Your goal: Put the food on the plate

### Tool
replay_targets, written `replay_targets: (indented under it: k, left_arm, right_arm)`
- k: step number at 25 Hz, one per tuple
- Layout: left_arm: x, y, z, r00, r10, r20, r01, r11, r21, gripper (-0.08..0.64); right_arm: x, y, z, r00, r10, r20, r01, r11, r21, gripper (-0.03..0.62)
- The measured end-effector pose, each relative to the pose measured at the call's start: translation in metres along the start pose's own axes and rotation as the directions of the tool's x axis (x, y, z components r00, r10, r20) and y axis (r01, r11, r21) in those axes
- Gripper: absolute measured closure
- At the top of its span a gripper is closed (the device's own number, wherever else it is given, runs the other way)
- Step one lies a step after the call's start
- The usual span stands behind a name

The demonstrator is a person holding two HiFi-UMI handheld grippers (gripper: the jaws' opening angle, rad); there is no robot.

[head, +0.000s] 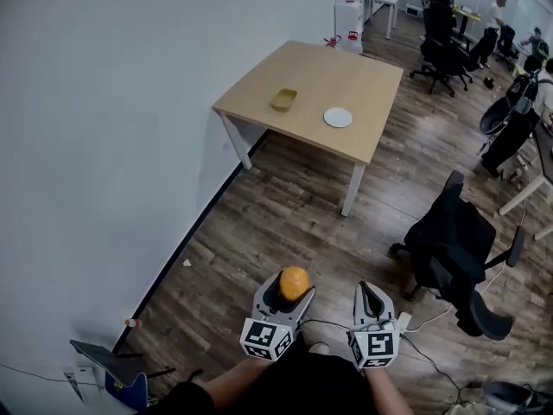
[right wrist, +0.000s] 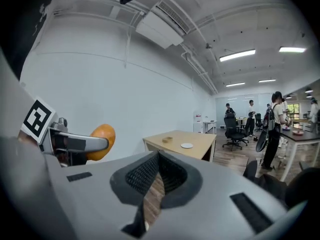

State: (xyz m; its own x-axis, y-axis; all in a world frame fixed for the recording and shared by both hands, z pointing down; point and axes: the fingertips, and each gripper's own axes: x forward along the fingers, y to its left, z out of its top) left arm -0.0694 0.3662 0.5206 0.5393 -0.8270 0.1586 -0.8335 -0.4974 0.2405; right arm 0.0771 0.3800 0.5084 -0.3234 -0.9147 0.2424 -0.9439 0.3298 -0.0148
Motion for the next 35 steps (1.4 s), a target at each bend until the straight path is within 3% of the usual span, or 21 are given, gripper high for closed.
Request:
replay_targets:
  k: [6, 11, 15, 25, 35]
  left_arm:
    - [0.073, 0.046, -0.022, 0.993, -0.071, -0.096, 0.065, 0.996, -0.063, 0.222]
    - [0.144, 0.096, 0.017, 0.992, -0.109, -0.068, 0.105, 0.993, -0.049, 0.222]
    - [0.181, 0.134, 0.041, 0.989, -0.131, -0.065, 0.126, 0.989, -0.081, 0.222]
    - [0.238, 0.196, 0.056, 0.971, -0.219, -0.096, 0.209, 0.972, -0.109, 0.222]
    - [0.273, 0.233, 0.059, 0.974, -0.202, -0.104, 0.186, 0.972, -0.146, 0.222]
  right_arm:
    - [0.076, -0.017, 0.005, 0.997, -0.025, -0.068, 0.023, 0.999, -0.023, 0.532]
    - [0.156, -0.04, 0.03, 0.993, -0.052, -0.104, 0.047, 0.998, -0.052, 0.532]
    - [0.213, -0.048, 0.056, 0.99, -0.064, -0.122, 0.057, 0.997, -0.057, 0.532]
    - [0.314, -0.036, 0.073, 0.981, -0.082, -0.174, 0.072, 0.995, -0.063, 0.532]
    - [0.368, -0.045, 0.075, 0.984, -0.081, -0.156, 0.072, 0.995, -0.061, 0.532]
